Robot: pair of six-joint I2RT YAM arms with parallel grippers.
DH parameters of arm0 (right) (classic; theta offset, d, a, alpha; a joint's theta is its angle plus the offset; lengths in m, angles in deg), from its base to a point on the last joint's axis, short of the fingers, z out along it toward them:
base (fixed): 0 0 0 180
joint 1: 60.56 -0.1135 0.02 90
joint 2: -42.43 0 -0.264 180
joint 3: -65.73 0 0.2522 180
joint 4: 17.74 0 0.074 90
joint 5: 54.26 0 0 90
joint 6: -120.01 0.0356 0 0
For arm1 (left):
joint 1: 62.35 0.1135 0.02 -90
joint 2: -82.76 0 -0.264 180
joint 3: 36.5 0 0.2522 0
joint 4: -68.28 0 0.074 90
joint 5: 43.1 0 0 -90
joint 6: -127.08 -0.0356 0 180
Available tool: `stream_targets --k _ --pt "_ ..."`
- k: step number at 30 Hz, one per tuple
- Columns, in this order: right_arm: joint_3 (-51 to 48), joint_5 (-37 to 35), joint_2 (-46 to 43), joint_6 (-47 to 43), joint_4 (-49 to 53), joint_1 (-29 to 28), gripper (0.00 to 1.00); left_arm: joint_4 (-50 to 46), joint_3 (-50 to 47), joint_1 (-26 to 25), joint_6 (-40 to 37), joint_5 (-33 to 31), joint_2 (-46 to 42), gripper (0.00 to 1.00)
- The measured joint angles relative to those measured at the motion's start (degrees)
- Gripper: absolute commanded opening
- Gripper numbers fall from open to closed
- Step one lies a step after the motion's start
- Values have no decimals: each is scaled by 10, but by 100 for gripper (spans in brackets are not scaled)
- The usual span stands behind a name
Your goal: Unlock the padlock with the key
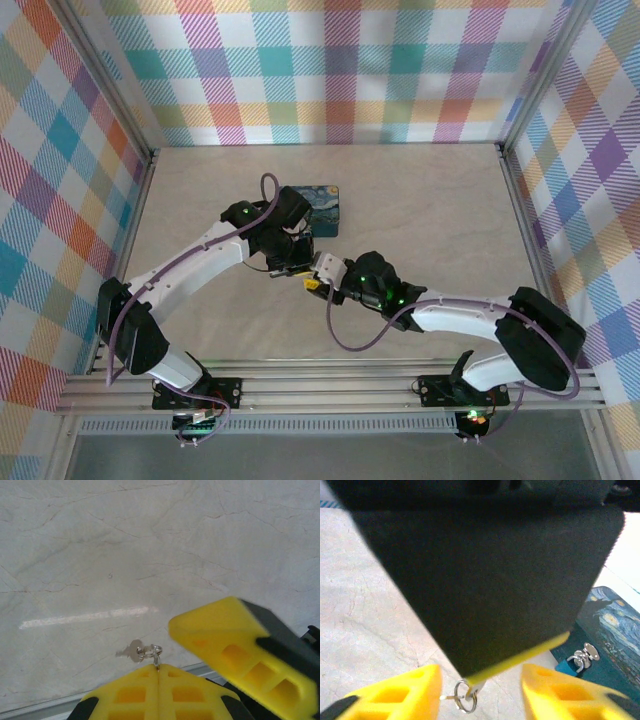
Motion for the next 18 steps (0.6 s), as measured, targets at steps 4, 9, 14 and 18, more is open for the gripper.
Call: stream_targets --k 4,9,14,18 --pt "7 0 12 -7 0 -2 23 0 0 0 4 -3 -2 0" --pt "18 -3 23 -10 5 -4 2 -13 0 0 5 -7 -8 0" --pt "31 -2 25 -9 16 -8 0 -14 0 0 5 -10 -21 0" --pt "33 0 24 1 25 -8 0 -11 0 0 -5 -19 -35 14"
